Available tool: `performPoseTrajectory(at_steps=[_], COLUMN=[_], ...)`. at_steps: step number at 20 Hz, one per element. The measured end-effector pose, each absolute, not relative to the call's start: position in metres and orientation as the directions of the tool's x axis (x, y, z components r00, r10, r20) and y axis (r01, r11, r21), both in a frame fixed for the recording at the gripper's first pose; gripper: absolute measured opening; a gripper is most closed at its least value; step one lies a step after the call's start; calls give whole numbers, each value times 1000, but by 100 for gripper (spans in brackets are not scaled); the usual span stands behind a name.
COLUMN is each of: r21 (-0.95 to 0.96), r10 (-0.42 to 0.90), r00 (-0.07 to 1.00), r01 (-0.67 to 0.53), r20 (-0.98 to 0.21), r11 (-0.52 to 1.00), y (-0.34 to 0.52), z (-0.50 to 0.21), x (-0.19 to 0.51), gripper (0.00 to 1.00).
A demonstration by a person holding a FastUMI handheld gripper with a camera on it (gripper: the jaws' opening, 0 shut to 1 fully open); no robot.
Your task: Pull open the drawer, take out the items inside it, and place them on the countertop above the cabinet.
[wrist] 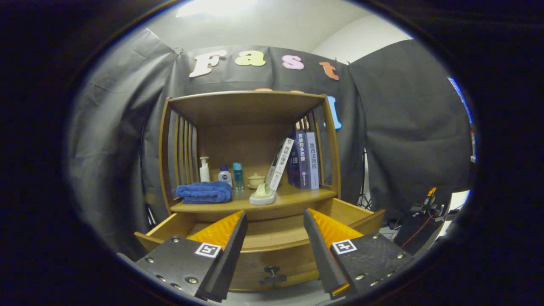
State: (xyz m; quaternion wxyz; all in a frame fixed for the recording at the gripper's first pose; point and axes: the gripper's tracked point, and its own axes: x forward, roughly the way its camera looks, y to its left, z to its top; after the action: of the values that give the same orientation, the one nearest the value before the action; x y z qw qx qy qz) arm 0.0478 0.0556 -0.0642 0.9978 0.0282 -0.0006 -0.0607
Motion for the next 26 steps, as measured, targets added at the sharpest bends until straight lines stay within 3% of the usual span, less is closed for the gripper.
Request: performPoseTrajectory(at_steps=[18,26], r21=[35,94], r10=[12,55], r00=[976,984], r01=[-4,-39], r20=[-219,-167], r11=[999,995], y=[74,74], z=[-154,-153], x=[63,66], gripper=[80,80])
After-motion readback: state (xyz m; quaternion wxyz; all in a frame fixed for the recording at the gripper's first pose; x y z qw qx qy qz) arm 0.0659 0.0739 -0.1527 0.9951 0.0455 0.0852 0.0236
